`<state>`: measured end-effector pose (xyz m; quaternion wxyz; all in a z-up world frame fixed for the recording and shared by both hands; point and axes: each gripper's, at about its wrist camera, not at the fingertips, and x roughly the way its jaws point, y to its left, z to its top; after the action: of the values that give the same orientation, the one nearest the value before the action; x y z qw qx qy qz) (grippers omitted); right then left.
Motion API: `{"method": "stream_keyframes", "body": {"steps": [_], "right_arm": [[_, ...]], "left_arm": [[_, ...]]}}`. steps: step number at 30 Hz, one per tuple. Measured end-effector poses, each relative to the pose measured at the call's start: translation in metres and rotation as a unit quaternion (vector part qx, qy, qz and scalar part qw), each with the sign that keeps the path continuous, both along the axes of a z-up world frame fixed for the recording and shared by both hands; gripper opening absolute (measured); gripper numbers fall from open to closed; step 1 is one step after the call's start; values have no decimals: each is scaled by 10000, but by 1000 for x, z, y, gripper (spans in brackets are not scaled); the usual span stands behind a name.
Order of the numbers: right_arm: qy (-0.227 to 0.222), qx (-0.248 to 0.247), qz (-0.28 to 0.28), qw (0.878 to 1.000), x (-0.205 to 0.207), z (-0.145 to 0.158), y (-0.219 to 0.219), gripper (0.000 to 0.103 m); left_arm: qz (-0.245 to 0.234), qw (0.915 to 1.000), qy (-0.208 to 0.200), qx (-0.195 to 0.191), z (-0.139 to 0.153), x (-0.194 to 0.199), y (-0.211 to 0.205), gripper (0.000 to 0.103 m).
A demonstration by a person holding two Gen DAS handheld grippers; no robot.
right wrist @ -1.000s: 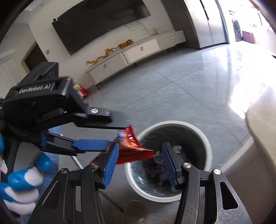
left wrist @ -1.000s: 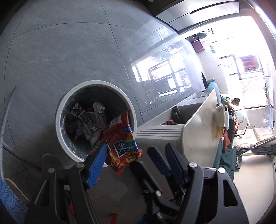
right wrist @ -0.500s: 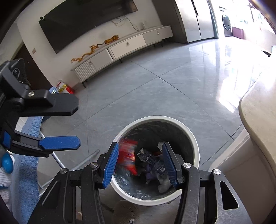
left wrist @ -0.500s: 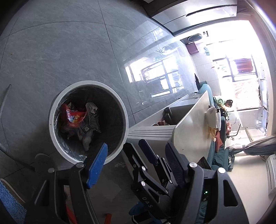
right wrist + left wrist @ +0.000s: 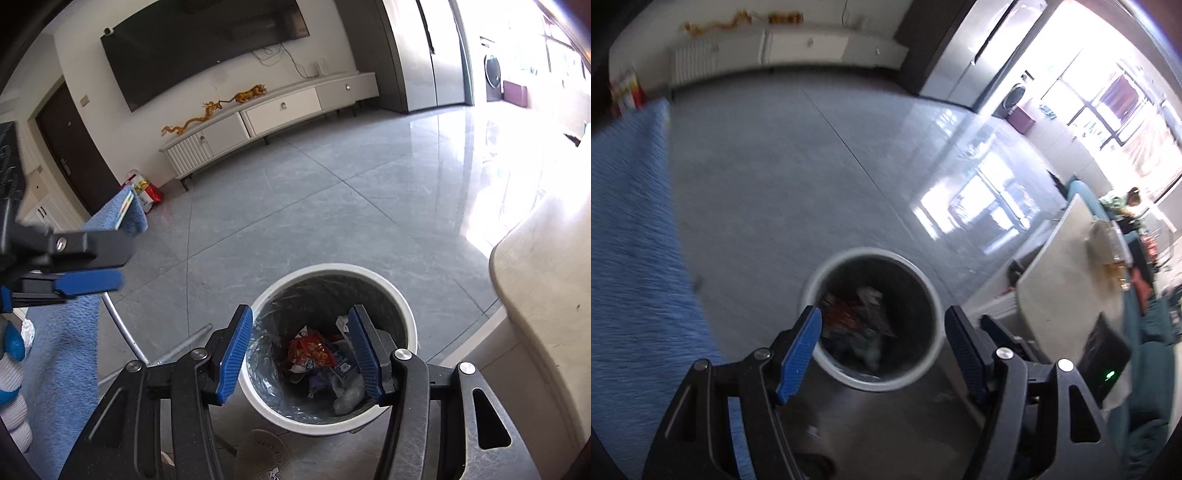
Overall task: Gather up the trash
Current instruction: 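Move both tools back over the rug toward the snack packet and tissue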
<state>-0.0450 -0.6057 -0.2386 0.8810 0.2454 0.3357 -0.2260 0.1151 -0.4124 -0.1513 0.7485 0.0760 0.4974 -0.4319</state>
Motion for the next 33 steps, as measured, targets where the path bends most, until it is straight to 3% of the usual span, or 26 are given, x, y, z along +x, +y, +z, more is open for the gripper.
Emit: {"method": "stream_keyframes", "body": {"steps": [6, 9, 14, 21, 27, 30, 33], "right_arm": [[-201, -293, 307, 9989, 5, 35, 28, 57], [-316, -425, 524, 9972, 12, 51, 45, 60], [-507, -590, 939, 9925, 23, 76, 82, 64], [-639, -670, 1574, 9832, 46, 97, 136, 76], [-667, -718, 1893, 9770, 59, 104, 177, 93], [-710, -749, 1991, 9745, 64, 109, 193, 99], [-726, -815, 2116, 9712, 70, 116, 210, 99]], "left_arm": [[566, 9933, -1001, 62, 27, -6, 56, 68], [776, 9883, -1308, 152, 36, -5, 82, 68], [1400, 9735, -1804, 153, 60, -2, 144, 68], [2402, 9405, -2381, 317, 91, 4, 242, 68], [3049, 9110, -2728, 512, 104, -2, 312, 69], [3279, 8972, -2902, 573, 106, -9, 339, 79], [3477, 8837, -3083, 559, 110, -16, 361, 81]]}}
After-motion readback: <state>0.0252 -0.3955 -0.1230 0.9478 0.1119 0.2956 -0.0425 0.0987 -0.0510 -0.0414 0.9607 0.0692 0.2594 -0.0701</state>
